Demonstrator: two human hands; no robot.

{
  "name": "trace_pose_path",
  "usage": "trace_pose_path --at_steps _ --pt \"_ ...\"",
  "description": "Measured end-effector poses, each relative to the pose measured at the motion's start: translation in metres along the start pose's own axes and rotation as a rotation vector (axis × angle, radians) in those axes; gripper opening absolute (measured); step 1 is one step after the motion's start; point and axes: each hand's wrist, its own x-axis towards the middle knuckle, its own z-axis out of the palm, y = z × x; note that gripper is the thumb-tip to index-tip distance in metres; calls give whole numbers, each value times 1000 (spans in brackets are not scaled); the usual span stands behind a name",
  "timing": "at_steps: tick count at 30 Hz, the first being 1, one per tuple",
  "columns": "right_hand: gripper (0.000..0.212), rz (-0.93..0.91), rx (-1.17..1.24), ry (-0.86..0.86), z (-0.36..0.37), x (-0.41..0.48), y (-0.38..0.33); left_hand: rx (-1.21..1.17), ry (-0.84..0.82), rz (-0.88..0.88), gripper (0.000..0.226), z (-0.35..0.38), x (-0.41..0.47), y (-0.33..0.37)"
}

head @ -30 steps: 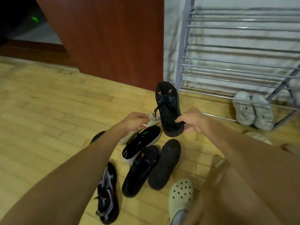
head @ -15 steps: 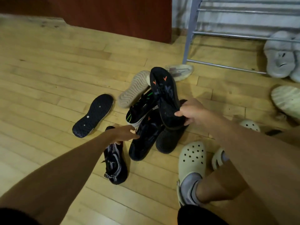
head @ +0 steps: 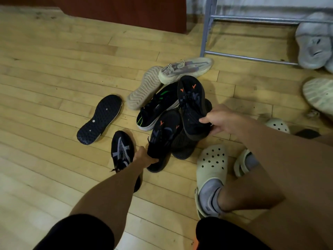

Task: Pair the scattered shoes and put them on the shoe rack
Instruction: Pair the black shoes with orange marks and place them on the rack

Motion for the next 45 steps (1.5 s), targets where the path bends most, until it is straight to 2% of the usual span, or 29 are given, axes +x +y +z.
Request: trace_pose_path --at_steps 9,12,16,20,23,29,34,38,42,45 --pt "53 -10 -40 -8 -5 -14 1 -489 -301 -119 32 -4 -27 -8" --pt "55 -5 -49 -8 -2 -24 -2 -560 -379 -107 35 -21 -44 -6" --pt "57 4 -27 -23 1 -37 -9 -647 -382 -66 36 -47 -66 2" --pt "54 4 9 -35 -6 -50 -21 -631 -239 30 42 -73 -82 25" --pt "50 -7 23 -10 -21 -58 -33 -664 -161 139 33 -86 -91 54" --pt "46 2 28 162 -86 -62 -52 -724 -173 313 40 -93 -87 143" --pt "34 33 56 265 -150 -50 -50 -704 -282 289 32 -88 -67 223" --pt "36 74 107 268 -181 -20 -47 -671 -342 253 27 -79 -43 281" --pt "42 96 147 278 -206 37 -49 -642 -296 274 29 -70 -6 336" --pt "43 70 160 285 -226 86 -54 -628 -229 317 13 -64 30 372"
